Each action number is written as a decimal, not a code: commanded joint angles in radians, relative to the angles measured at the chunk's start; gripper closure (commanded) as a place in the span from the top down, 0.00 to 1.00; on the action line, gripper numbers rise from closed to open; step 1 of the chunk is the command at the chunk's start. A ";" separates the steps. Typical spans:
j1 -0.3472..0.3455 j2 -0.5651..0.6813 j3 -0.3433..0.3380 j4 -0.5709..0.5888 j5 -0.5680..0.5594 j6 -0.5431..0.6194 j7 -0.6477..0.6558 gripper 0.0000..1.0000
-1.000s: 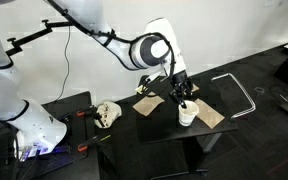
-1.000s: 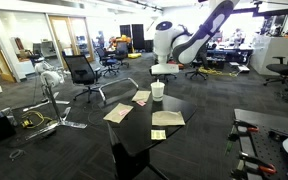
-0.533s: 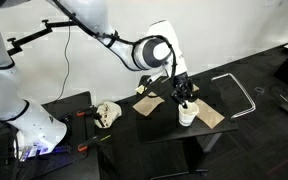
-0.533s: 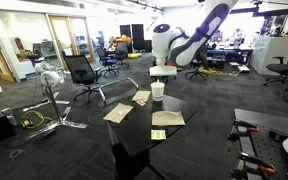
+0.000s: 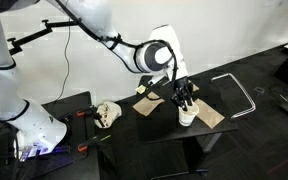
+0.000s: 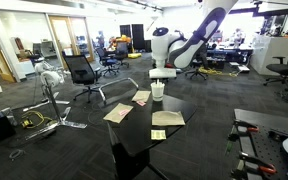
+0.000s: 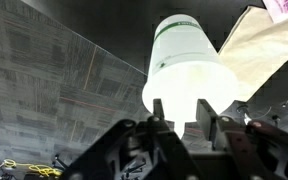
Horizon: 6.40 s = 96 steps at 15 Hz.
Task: Remove the white pen from the white cup
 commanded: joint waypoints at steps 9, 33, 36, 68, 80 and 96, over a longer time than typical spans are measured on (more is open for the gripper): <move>0.050 0.089 -0.045 0.084 0.043 0.007 -0.008 0.38; 0.093 0.163 -0.103 0.144 0.101 0.005 -0.020 0.03; 0.106 0.136 -0.110 0.117 0.090 0.009 -0.019 0.03; 0.045 -0.358 0.088 -0.219 0.066 0.116 -0.464 0.03; 0.011 -0.387 0.122 -0.284 0.508 -0.094 -1.258 0.03; -0.019 -0.299 0.102 -0.348 0.284 -0.115 -1.466 0.03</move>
